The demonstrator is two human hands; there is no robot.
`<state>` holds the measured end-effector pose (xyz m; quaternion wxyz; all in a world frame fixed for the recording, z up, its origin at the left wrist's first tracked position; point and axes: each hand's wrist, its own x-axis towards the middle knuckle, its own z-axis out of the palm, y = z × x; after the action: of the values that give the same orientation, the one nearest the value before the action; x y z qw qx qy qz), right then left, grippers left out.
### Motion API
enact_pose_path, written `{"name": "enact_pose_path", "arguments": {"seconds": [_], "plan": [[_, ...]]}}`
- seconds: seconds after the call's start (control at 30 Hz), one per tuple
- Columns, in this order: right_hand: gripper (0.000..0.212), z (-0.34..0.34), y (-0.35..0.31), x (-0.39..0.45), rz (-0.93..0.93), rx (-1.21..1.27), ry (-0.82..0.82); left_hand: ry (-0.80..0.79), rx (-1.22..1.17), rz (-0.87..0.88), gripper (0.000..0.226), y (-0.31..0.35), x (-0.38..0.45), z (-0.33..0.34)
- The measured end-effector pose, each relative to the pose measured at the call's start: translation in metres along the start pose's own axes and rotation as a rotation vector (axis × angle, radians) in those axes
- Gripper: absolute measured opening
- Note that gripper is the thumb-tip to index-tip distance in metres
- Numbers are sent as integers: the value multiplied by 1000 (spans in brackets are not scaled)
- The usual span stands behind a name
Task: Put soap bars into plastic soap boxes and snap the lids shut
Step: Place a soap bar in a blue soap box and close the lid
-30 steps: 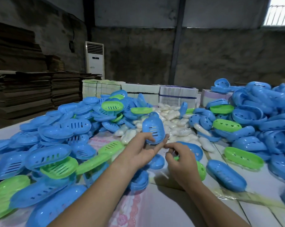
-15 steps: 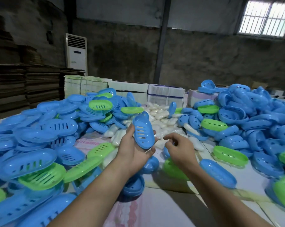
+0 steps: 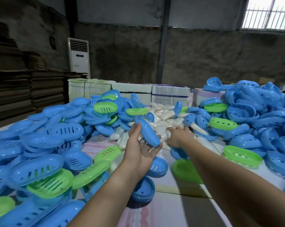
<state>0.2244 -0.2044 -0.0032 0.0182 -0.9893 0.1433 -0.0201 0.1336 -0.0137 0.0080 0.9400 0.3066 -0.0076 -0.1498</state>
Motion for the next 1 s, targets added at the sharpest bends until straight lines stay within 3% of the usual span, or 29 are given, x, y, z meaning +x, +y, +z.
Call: {"name": "enact_pose_path", "arguments": {"seconds": [0.1,0.23,0.57,0.7,0.83,0.9,1.0], "plan": [[53,0,1,5,-23,-71,51,2,-7,16,46,1,1,-2],[43,-6,13,9,19,25,114,-7,1,-1,48,1,2,-3],[21,-21,35,-41,61,837,582,-54,108,30,36,-8,-1,0],[11,-32,33,-88,-77,1356,532,-96,187,-6,47,-16,-7,2],[22,-19,15,-125,-208,1538,461,-180,251,-52,48,-27,-13,5],[19,-10,7,-132,-233,1583,443,-205,245,-41,44,-30,-17,5],[11,-5,4,-137,-275,1672,430,-236,256,-18,57,-29,-19,5]]}}
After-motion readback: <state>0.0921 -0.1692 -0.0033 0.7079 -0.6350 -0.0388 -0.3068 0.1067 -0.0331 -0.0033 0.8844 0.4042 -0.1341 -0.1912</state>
